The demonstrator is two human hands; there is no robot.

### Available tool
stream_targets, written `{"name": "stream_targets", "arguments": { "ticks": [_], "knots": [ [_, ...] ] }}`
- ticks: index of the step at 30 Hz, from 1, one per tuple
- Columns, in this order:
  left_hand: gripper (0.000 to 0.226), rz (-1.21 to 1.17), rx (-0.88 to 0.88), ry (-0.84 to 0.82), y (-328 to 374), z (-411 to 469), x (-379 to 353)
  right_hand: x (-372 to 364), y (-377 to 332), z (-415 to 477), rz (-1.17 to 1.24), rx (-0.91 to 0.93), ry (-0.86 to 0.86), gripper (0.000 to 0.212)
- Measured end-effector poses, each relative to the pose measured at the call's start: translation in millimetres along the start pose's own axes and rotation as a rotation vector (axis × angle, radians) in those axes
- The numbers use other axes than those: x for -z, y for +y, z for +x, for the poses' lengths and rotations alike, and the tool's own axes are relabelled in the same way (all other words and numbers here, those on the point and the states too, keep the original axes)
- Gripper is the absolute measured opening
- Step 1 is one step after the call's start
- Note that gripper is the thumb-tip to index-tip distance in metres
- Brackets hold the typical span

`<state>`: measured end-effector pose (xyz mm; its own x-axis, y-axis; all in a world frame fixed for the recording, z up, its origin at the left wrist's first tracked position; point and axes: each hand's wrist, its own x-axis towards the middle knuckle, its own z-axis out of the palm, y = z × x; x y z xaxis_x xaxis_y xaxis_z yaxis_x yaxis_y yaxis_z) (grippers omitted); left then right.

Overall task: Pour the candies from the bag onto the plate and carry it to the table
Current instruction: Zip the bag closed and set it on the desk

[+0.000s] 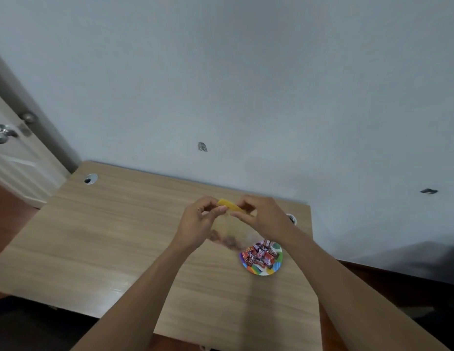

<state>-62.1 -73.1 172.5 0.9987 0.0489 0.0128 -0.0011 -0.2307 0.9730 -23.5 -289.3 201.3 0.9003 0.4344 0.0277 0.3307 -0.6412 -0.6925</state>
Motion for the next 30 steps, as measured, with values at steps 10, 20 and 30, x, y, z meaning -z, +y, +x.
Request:
{"name": "stream_targets", "arguments": {
  "ticks": [10,20,30],
  "knots": [
    [0.012,-0.116,-0.02,0.02,3.4,-11.4,5.7,-4.9,-12.8,-2.7,0.056,0.018,-0.023,0.013],
    [0.015,-0.097,0.033,0.033,17.7,-8.5,5.3,-5.4,-21.5,1.8,-0.071,0.081,0.067,0.028],
    [0.019,-0.023,-0.023,0.118,35.6,-1.9,9.6,4.9,-16.5,9.8,-0.155,0.096,0.103,0.042]
  ]
}}
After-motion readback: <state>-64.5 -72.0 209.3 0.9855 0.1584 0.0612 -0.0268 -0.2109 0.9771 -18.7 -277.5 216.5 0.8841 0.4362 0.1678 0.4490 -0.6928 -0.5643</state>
